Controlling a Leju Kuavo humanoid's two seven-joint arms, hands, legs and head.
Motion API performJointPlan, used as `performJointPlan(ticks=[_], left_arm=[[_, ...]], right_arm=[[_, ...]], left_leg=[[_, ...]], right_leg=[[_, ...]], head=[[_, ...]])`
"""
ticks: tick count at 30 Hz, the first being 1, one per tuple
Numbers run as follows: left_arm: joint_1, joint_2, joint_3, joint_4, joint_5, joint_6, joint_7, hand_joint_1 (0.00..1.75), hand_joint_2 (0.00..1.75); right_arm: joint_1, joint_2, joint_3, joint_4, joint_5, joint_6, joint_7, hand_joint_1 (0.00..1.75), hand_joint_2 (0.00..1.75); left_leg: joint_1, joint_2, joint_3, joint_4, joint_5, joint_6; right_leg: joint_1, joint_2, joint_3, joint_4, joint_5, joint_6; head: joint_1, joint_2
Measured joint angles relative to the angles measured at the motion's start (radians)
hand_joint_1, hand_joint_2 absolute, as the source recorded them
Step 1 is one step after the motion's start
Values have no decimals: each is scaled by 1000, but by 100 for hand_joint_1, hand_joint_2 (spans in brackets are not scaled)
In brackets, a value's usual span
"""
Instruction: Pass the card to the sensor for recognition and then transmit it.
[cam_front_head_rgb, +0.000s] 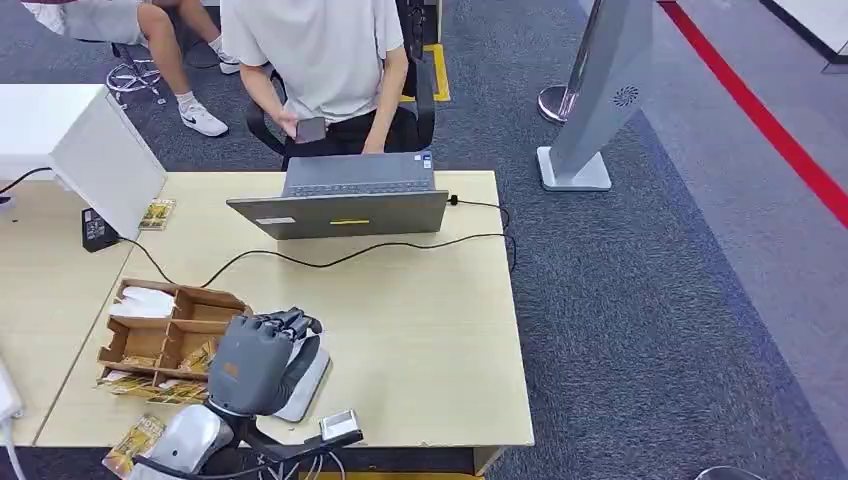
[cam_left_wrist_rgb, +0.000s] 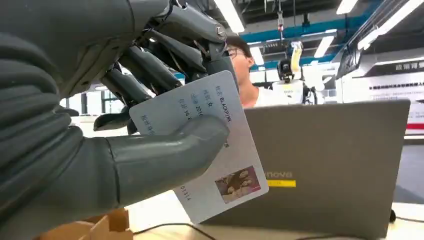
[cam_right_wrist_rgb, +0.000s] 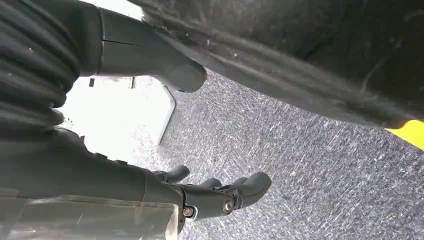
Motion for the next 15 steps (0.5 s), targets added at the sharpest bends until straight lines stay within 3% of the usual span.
performJointPlan(ticks=[12,15], left_arm=[[0,6,-3,29,0,-3,0,175,175],[-2,7,-5,36,7,-36,19,175,175]], right_arm=[[0,0,0,0,0,0,0,0,175],[0,1,0,0,0,1,2,0,175]], left_leg=[[0,0,0,0,0,0],[0,0,0,0,0,0]], right_leg=[[0,0,0,0,0,0],[0,0,0,0,0,0]], head=[[0,0],[0,0]])
